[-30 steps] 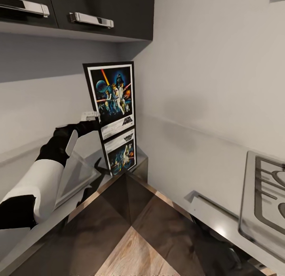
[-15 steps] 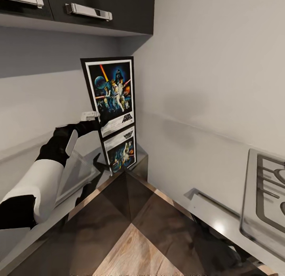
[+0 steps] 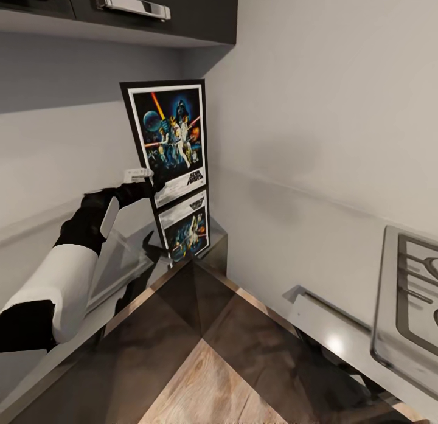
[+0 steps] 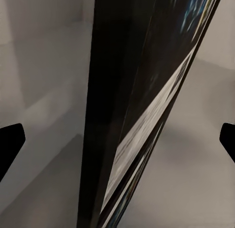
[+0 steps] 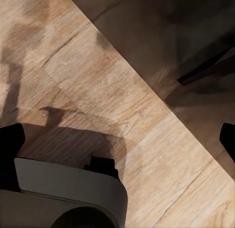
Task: Pick up the poster from the kitchen countertop and hang it on one of the wall nails in the kitchen.
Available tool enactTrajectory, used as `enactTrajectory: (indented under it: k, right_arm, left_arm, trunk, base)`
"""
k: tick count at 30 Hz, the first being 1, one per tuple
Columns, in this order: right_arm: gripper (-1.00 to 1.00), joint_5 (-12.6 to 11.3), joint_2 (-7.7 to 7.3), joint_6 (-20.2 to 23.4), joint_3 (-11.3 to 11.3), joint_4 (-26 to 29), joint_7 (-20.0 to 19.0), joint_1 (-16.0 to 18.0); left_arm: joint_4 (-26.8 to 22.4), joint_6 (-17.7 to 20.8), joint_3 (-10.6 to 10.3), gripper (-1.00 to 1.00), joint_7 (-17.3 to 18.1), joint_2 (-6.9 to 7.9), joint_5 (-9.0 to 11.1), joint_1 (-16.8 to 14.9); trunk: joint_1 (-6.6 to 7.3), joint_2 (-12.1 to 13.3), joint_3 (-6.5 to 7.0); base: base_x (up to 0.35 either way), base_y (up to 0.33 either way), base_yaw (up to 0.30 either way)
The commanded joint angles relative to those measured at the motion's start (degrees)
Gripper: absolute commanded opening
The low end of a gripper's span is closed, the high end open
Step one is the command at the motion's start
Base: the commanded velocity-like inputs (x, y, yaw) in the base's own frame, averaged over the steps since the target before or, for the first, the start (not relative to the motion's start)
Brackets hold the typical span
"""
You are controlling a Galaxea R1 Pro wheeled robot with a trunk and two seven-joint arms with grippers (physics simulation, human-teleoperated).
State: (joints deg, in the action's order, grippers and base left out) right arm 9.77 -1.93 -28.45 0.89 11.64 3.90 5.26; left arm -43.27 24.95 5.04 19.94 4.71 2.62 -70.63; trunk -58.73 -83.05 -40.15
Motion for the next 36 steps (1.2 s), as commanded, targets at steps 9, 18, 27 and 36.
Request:
enactTrajectory:
  k: [9,18,27,36]
  right_arm:
    - [1.00,0.51,-0.01,-0.11,0.08,-0.07,0.41,0.05]
    - [1.00,0.51,-0.01,-0.11,0.08,-0.06,0.41,0.03]
    - [1.00,0.51,-0.01,-0.11,0.08,-0.09,0.41,0.02]
    - [1.00,0.51,-0.01,-0.11,0.08,-0.12,0.41,0.02]
  left_arm:
    - [-0.20,0.53,0.14,1.00,0.19,-0.11,0.28,-0.03]
    - [-0.90,1.75,0.14,1.00,0.19,-0.13,0.24,-0.03]
    - [-2.60,3.78,0.14,-1.00,0.22,-0.14,0.24,-0.03]
    - [-2.82,3.89,0.14,-1.00,0.31,-0.14,0.28,-0.03]
  trunk:
    - [0.00,-0.02,-0.19]
    - [0.00,-0.02,-0.79]
    - [0.00,-0.02,-1.16]
    - [0.00,-0.02,-1.18]
  base:
    - [0.000,0.000,0.000]
    - [0.000,0.000,0.000]
    - [0.000,0.000,0.000]
    - [0.000,0.000,0.000]
